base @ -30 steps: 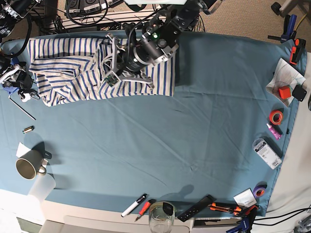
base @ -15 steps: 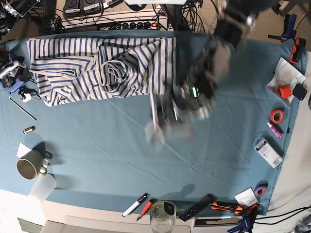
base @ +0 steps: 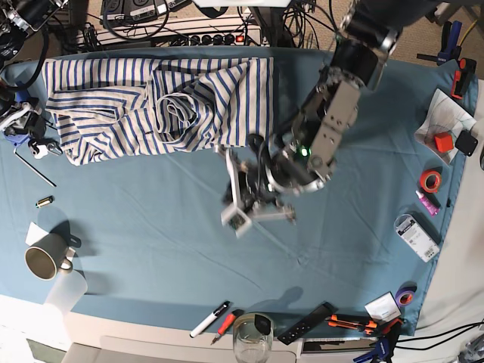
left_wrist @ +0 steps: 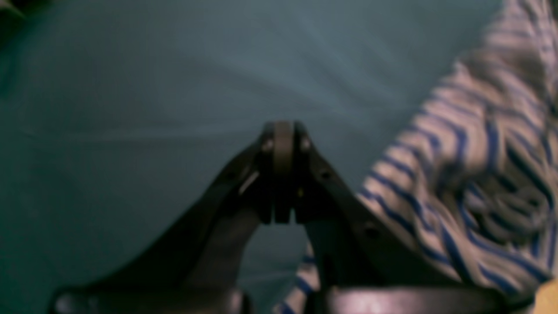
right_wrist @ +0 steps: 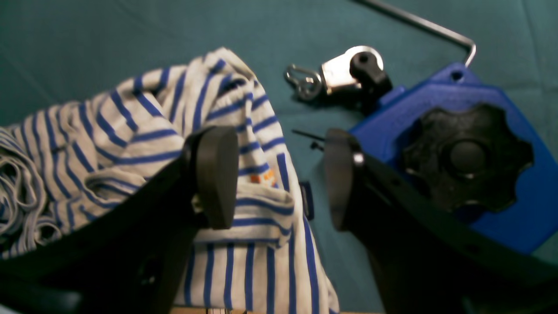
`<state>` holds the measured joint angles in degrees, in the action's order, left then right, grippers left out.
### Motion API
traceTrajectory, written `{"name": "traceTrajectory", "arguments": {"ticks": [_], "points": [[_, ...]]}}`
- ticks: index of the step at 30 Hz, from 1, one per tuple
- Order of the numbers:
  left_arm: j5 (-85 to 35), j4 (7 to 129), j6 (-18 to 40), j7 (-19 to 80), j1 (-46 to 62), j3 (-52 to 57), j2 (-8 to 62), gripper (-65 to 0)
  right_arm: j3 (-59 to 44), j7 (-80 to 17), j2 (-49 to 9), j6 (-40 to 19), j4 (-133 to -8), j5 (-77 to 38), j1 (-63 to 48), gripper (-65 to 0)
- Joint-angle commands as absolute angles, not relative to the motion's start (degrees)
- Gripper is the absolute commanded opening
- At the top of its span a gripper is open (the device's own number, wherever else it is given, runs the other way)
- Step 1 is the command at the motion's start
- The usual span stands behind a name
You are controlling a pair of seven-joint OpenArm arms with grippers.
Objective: Fold the T-shirt properly
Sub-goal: 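Move the left gripper off the shirt over the empty table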
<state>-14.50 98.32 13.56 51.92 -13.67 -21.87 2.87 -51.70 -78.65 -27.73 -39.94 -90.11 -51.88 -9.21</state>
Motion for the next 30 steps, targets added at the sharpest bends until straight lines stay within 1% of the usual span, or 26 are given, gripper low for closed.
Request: {"name": "traceTrajectory", "arguments": {"ticks": [1,17,30], "points": [[-14.6,99.6,13.2,49.6,-16.2,-21.5,2.4,-65.0,-52.1,-77.3,-29.4,-40.0,-91.1,-52.9,-8.7,-33.4],[-14.7,99.6,13.2,50.5,-16.3,-21.5,2.4,-65.0,-52.1,-74.5,-29.4,-40.0,-91.1,-53.1,-8.7,-33.4],[-15.5,99.6,13.2,51.4,-16.4,-21.5,2.4,-65.0,-52.1,-74.5,-29.4,-40.0,-91.1,-53.1,-8.7,-33.4]]}}
